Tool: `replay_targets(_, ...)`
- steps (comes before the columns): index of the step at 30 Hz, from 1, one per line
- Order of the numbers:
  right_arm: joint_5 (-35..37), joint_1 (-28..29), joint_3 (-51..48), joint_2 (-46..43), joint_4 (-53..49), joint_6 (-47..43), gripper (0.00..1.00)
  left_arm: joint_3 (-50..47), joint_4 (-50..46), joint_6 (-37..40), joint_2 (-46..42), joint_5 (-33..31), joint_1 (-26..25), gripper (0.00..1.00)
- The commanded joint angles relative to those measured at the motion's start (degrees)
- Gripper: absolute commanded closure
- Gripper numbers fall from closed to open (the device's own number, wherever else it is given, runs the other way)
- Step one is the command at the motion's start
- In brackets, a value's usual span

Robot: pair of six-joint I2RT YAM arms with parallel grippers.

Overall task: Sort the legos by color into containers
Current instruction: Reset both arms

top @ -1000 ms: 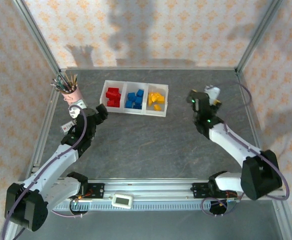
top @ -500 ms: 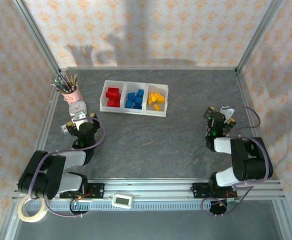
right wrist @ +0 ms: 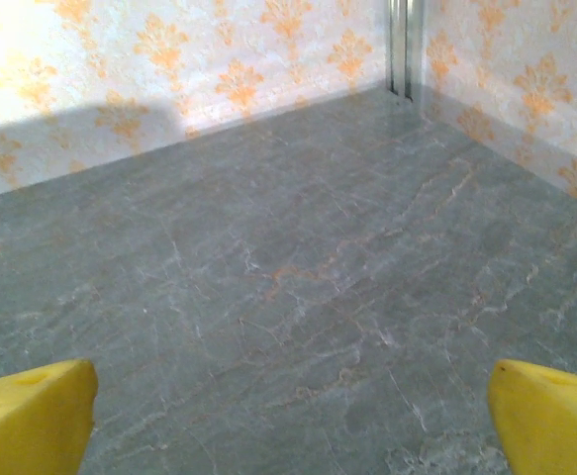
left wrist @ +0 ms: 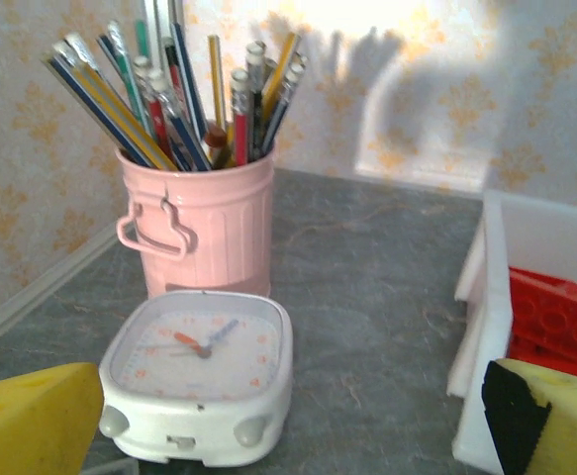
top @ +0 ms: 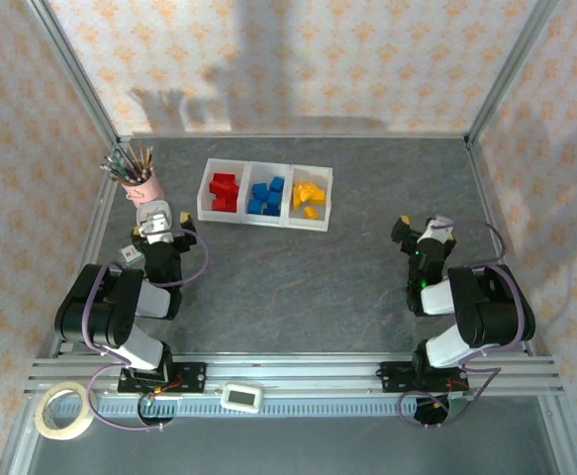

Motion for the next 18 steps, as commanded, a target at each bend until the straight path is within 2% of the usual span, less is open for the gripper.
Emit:
replay_targets(1,-1.8,0.4,1.3,-0.1,2.7,-1.9,0.0,-1.0,3.3,-2.5,-0.4,-2.6,0.4,0.0)
replay_targets(3,-1.8,0.4,1.1,-0.2,2.9,-2.0,0.0,-1.5,5.7,-2.1,0.1,-2.4,0.4,0.0)
replay_targets(5,-1.9,0.4,1.3,-0.2,2.7,-2.0,0.0,0.0,1.5,-1.8,-0.3,-1.7,0.3,0.0)
replay_targets(18,-3.2,0.0,1.2,-0.3,2.7,-2.2,0.0,0.4,1.1,-0.5,0.0,1.3,0.1,0.0)
